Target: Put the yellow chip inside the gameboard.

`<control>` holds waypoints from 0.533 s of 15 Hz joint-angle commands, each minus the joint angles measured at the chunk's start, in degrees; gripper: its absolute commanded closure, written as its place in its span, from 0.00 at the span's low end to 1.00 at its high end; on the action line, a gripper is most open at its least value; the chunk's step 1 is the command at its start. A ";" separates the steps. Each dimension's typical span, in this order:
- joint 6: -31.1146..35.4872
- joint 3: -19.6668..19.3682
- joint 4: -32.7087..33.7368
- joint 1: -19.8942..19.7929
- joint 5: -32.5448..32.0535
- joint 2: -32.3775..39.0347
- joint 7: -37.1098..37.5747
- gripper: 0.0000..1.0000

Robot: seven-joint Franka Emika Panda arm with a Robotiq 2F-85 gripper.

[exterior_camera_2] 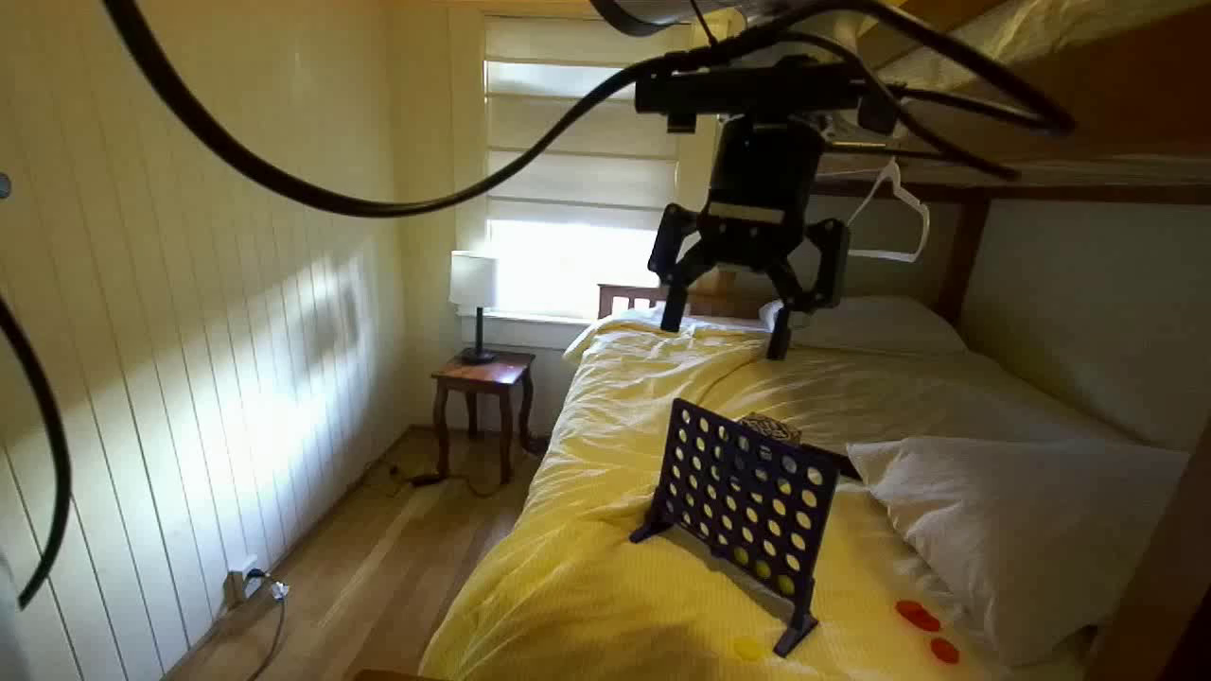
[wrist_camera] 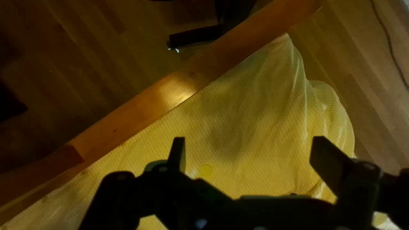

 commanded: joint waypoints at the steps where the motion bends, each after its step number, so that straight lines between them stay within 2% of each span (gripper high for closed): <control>1: -0.12 0.20 0.16 -0.25 0.04 0.08 -0.07 0.00; 6: -0.12 0.20 0.16 -0.25 0.04 0.08 -0.07 0.00; 8: 0.44 1.10 0.80 0.12 -0.85 2.50 2.62 0.00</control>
